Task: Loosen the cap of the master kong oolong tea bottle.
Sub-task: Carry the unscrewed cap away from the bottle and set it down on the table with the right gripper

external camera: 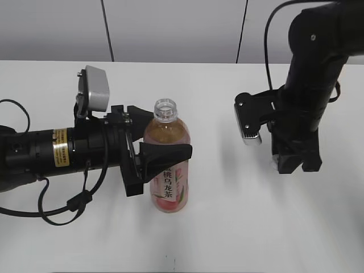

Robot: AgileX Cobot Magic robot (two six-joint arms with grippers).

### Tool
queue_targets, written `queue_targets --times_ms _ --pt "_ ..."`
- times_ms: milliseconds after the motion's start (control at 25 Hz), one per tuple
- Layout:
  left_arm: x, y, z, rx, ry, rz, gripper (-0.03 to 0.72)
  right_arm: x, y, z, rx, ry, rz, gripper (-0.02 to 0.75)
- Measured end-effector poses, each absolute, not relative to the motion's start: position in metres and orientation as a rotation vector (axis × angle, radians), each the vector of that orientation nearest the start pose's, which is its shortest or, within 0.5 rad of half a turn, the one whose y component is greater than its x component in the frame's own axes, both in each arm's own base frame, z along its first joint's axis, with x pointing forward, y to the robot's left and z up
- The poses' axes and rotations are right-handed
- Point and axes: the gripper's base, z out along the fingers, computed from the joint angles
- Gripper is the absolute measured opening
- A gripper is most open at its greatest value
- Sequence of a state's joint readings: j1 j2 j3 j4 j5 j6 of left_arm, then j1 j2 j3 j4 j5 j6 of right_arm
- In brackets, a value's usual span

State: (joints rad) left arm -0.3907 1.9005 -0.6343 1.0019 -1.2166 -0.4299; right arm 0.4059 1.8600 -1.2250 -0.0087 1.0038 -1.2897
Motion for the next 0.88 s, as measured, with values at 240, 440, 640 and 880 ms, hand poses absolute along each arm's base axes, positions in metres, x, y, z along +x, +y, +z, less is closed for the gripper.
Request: queue_targets --times_ms 240,440,640,880 --pt "0.249 -0.180 0.143 1.034 1.491 -1.035 0.455 0.327 0.141 0.137 -2.324 2.137 0.026 0.284" --pt "0.249 -0.180 0.143 1.033 1.491 -1.035 0.455 0.329 0.143 0.138 -2.160 2.294 0.030 0.468" --pt "0.249 -0.180 0.143 1.033 1.491 -1.035 0.455 0.333 0.143 0.159 -2.079 2.418 0.024 0.579" --pt "0.249 -0.180 0.143 1.034 1.491 -1.035 0.455 0.351 0.151 0.222 -1.680 2.587 -0.015 0.494"
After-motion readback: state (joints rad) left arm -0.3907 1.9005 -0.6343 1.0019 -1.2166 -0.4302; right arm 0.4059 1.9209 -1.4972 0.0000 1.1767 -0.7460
